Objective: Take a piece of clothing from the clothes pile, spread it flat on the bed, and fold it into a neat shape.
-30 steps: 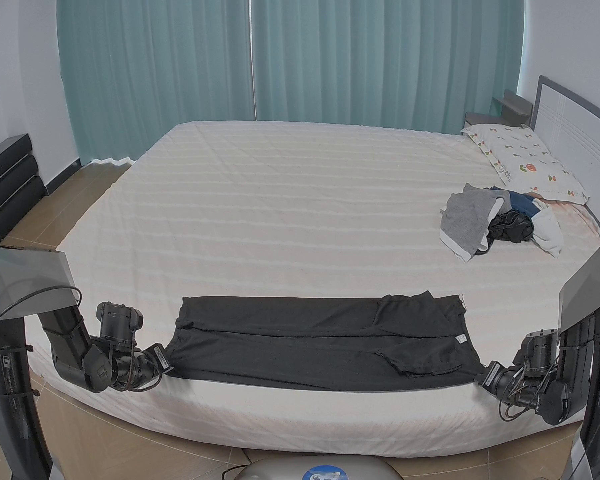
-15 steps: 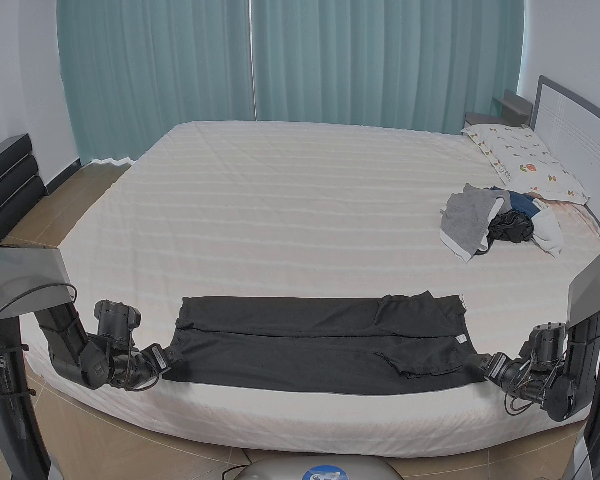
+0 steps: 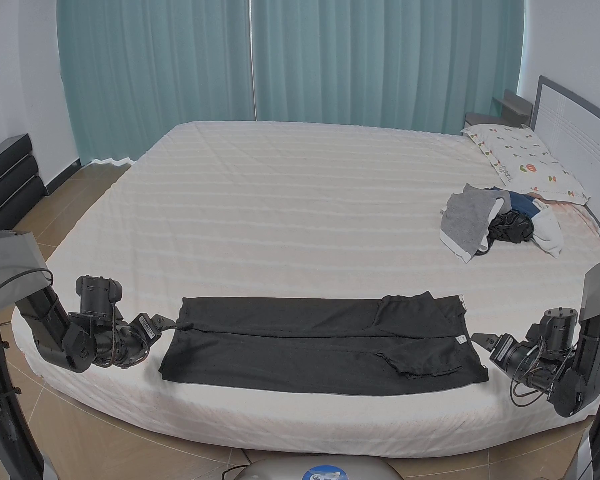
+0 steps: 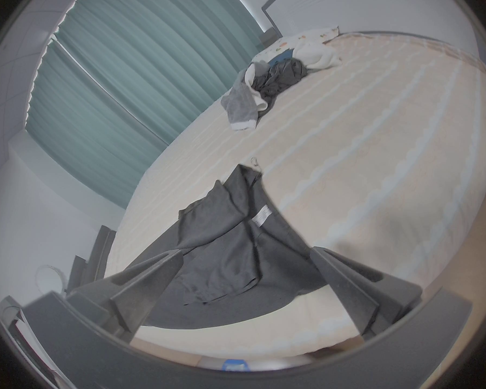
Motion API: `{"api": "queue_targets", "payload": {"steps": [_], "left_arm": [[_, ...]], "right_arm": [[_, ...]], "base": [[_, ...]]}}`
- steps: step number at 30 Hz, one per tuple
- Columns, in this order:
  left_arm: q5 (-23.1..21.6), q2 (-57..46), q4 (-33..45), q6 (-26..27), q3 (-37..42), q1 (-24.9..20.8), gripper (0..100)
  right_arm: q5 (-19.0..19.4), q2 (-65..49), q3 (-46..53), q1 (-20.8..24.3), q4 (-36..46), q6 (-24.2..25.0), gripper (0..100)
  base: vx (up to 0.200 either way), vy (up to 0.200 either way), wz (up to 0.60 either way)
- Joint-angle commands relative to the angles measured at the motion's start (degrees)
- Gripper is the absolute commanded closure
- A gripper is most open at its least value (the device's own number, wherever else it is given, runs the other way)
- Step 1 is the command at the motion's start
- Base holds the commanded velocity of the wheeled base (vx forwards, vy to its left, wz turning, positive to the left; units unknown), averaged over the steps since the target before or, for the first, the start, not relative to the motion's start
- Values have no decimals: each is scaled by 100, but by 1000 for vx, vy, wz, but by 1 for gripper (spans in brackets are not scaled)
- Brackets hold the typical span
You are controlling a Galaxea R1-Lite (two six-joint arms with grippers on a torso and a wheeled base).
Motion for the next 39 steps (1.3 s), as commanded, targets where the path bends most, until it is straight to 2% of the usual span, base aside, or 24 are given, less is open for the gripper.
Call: {"api": "queue_targets", "payload": {"steps": [1, 3, 10, 23, 32, 39], "left_arm": [[5, 71, -37, -55, -53, 6, 0], [14, 159, -46, -55, -71, 15, 0], [14, 326, -72, -37, -71, 6, 0], [14, 379, -72, -46, -123, 15, 0], [22, 387, -55, -55, -141, 15, 0], [22, 405, -55, -55, -150, 15, 0]], "right_arm": [[30, -30, 157, 618, 43, 629, 0], [30, -4, 175, 855, 96, 901, 0], [-32, 655, 175, 1400, 131, 1191, 0], [-58, 620, 201, 1576, 78, 1235, 0], [-76, 858, -45, 1611, 52, 1446, 0], [-243, 998, -159, 1629, -45, 1455, 0]], "base": [[0, 0, 0], [0, 0, 0], [0, 0, 0], [0, 0, 0], [0, 0, 0], [0, 0, 0]]}}
